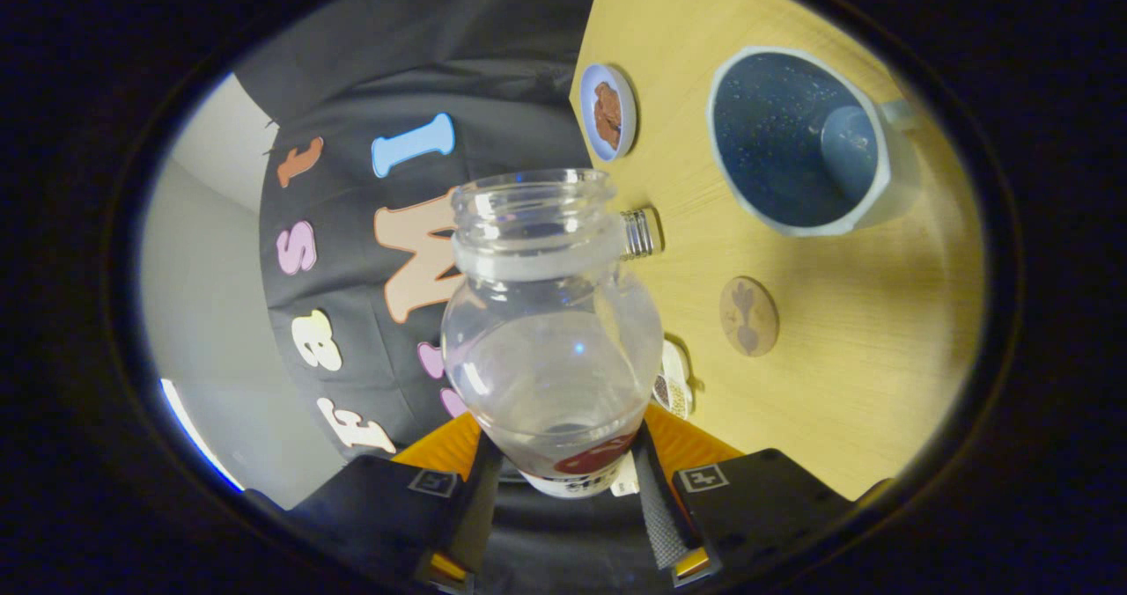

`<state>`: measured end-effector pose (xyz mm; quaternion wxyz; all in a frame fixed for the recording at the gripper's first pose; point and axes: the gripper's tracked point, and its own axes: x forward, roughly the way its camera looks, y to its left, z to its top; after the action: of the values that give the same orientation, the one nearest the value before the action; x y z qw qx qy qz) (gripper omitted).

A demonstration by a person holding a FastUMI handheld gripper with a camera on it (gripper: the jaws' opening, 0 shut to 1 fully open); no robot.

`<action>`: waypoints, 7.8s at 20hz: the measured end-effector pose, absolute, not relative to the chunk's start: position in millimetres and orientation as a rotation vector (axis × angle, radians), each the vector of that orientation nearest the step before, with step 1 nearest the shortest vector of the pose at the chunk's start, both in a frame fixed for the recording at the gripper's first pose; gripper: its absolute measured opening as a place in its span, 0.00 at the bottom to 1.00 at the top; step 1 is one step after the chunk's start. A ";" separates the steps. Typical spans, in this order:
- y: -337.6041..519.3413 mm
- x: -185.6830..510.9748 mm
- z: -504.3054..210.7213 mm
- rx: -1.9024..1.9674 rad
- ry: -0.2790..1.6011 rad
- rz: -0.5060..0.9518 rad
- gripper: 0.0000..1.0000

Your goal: Take the bottle from table, then pour the juice into the cup, finally place the bottle on the coaster

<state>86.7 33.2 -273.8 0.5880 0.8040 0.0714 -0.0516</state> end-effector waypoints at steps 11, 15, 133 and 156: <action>34.0 82.3 -265.5 1.938 0.154 -0.107 0.75; 30.3 78.7 -265.0 1.964 0.149 -0.118 0.75; 50.8 62.4 -278.4 2.100 0.597 -0.280 0.76; 45.9 99.4 -326.2 0.536 0.543 -0.450 0.76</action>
<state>99.4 45.9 -326.2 0.9035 0.2595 0.2627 -0.2175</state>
